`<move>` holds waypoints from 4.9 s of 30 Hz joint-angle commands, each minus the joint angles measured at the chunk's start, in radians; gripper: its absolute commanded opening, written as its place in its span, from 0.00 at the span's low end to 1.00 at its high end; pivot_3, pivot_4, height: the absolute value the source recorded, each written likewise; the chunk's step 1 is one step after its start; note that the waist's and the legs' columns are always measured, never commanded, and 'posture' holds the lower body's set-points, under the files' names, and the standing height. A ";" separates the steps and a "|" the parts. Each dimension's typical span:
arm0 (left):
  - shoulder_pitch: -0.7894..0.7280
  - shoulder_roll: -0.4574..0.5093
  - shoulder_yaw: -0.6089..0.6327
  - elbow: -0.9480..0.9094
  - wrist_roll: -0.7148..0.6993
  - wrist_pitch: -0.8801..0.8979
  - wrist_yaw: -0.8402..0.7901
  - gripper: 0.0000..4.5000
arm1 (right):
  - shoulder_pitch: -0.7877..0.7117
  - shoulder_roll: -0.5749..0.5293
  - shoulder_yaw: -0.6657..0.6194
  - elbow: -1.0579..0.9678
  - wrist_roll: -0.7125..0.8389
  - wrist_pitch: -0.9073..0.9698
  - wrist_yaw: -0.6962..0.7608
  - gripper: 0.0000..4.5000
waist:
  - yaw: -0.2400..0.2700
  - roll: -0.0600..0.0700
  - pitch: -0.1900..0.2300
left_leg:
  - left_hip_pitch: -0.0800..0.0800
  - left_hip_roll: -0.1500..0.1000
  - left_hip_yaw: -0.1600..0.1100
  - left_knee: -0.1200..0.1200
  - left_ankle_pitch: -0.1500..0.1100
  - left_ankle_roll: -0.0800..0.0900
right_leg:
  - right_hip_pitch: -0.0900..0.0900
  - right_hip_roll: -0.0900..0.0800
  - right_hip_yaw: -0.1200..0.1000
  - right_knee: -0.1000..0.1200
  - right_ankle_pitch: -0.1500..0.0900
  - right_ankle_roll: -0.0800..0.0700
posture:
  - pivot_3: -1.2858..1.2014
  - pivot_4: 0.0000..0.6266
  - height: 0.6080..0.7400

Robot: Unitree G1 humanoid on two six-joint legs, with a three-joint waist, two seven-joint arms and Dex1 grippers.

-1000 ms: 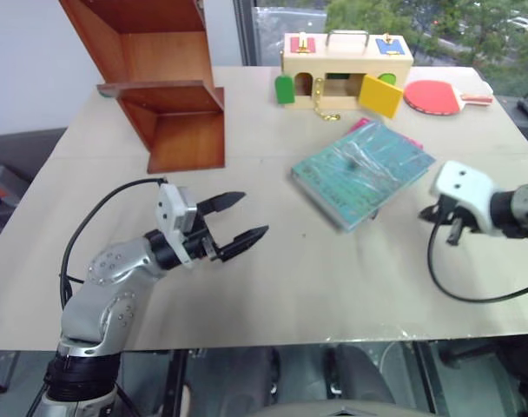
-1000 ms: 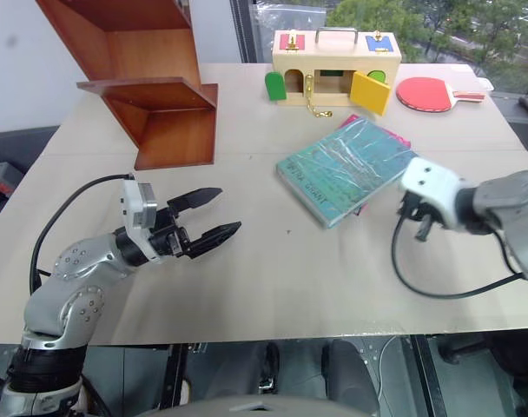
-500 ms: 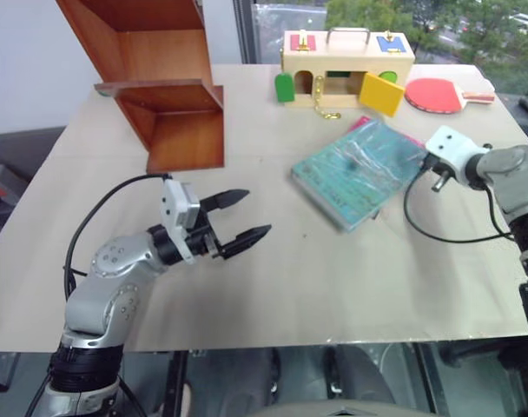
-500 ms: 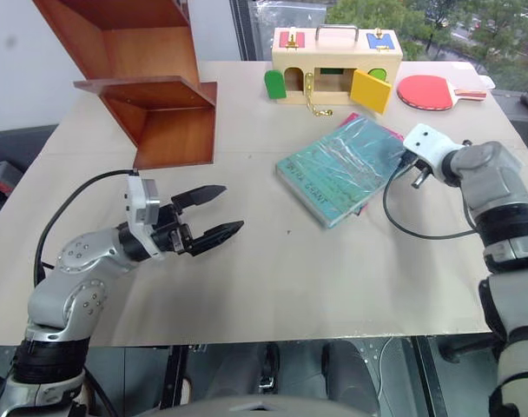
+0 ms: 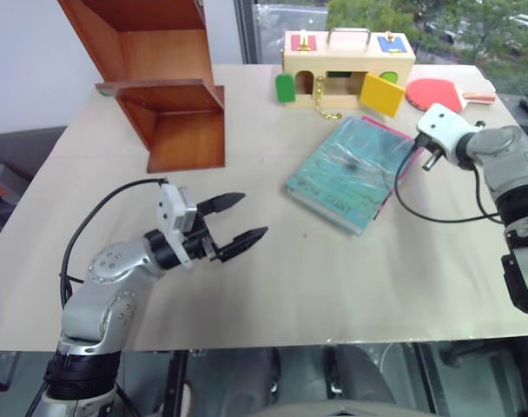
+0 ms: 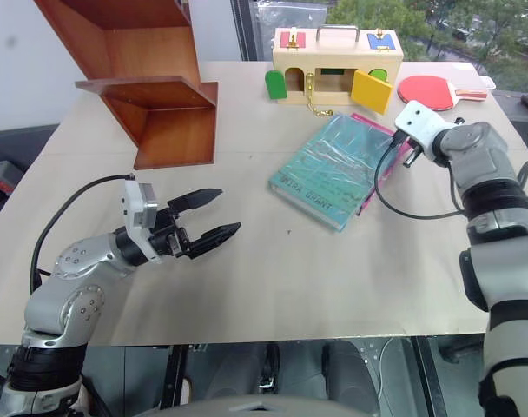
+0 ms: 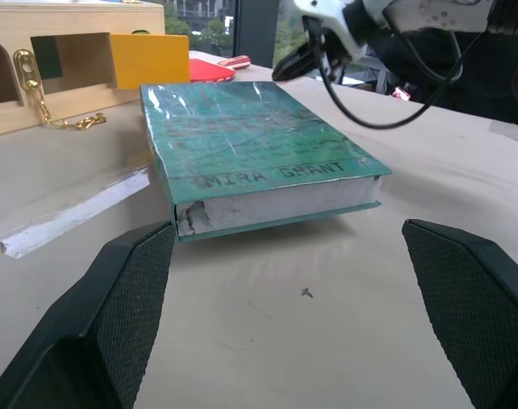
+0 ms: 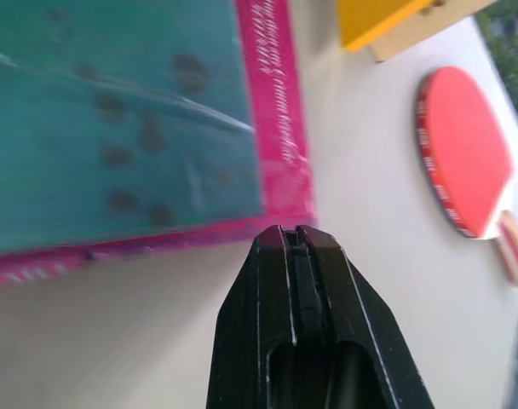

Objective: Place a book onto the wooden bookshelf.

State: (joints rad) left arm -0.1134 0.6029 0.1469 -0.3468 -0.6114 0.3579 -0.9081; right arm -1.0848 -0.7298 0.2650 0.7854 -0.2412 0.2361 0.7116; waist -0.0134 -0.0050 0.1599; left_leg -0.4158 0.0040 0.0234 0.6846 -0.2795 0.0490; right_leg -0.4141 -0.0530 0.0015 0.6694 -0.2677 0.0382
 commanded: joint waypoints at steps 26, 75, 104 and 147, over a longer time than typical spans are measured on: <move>-0.054 0.036 0.009 0.037 -0.013 -0.019 -0.103 1.00 | 0.519 -0.034 0.052 -1.269 0.526 0.723 0.129 0.01 | 0.012 -0.001 -0.001 | 0.001 -0.001 -0.003 0.004 -0.001 0.002 | 0.002 -0.001 -0.003 0.004 0.000 0.000 | 0.52 0.24 1.00; -0.066 0.095 0.067 0.180 0.004 -0.057 -0.168 1.00 | 0.104 0.403 0.257 -0.752 0.341 0.698 -0.122 0.01 | -0.003 -0.002 -0.001 | 0.001 -0.001 -0.002 0.004 0.000 0.000 | -0.001 0.001 -0.005 0.008 0.000 0.000 | 0.52 0.24 1.00; -0.309 -0.121 -0.072 0.245 -0.056 0.232 0.027 1.00 | 0.388 0.216 -0.313 -1.138 0.402 0.849 -0.327 0.81 | -0.001 -0.004 -0.002 | 0.003 -0.002 -0.004 0.005 0.001 -0.001 | 0.001 0.001 -0.005 0.010 0.000 0.000 | 0.52 0.24 1.00; -0.247 -0.047 -0.060 0.174 0.008 0.131 0.009 1.00 | 0.319 0.041 -0.323 -0.426 0.269 0.083 0.025 0.53 | 0.008 -0.001 0.000 | 0.000 -0.001 -0.001 0.001 0.001 -0.001 | -0.001 0.000 0.001 0.007 0.000 0.000 | 0.52 0.24 1.00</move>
State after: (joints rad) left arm -0.3335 0.5575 0.0984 -0.1799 -0.6151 0.4957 -0.9021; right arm -0.8253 -0.6577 -0.0046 0.6011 -0.0332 0.2167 0.7011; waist -0.0056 -0.0061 0.1598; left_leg -0.4163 0.0035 0.0215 0.6856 -0.2786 0.0482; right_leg -0.4148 -0.0529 0.0010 0.6769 -0.2678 0.0382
